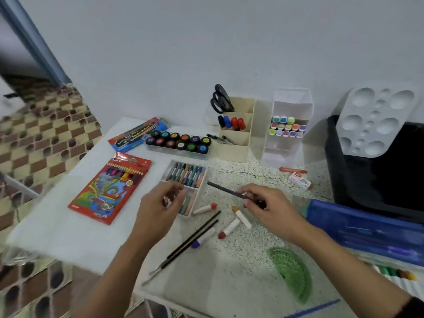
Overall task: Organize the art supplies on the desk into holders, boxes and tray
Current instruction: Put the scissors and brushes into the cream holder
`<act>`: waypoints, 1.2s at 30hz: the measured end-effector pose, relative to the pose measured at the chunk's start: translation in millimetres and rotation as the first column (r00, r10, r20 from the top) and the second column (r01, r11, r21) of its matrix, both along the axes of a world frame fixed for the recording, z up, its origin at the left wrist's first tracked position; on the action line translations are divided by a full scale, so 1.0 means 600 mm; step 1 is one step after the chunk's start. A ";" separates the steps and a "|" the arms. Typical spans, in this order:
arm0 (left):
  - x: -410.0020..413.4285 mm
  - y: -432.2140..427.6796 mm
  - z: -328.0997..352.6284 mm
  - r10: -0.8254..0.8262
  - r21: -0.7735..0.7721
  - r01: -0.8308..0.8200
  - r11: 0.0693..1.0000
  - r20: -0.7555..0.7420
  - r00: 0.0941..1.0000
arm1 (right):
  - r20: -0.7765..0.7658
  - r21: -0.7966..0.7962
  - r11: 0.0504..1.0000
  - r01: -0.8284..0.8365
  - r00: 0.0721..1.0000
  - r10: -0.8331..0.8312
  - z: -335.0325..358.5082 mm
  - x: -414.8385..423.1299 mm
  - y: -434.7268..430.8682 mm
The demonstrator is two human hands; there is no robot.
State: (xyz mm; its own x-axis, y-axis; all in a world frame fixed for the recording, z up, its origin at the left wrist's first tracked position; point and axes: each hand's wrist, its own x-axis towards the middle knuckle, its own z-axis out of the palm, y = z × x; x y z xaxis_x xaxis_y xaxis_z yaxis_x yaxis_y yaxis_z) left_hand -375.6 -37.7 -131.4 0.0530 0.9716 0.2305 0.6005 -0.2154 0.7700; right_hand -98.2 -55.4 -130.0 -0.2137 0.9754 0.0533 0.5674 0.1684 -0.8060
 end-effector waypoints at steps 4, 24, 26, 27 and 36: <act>-0.106 0.065 -0.028 0.241 -0.011 -0.247 0.969 -0.187 0.952 | 0.028 0.008 1.000 -0.016 0.999 0.015 -0.001 -0.062 0.043; -0.102 0.105 -0.072 0.039 -0.232 -0.120 0.965 -0.327 0.944 | 0.423 0.179 0.969 -0.172 0.902 0.082 -0.042 -0.215 0.147; -0.101 0.108 -0.072 0.009 -0.219 -0.078 0.973 -0.302 0.953 | 0.435 0.176 0.977 -0.125 0.900 0.037 -0.036 -0.203 0.148; -0.105 0.115 -0.072 -0.006 -0.193 -0.056 0.980 -0.310 0.951 | 0.444 0.173 0.980 -0.101 0.896 0.014 -0.032 -0.197 0.151; -0.153 0.202 -0.080 -0.075 -0.106 0.018 0.994 -0.559 0.826 | 0.531 0.217 0.972 -0.092 0.847 -0.038 -0.012 -0.217 0.220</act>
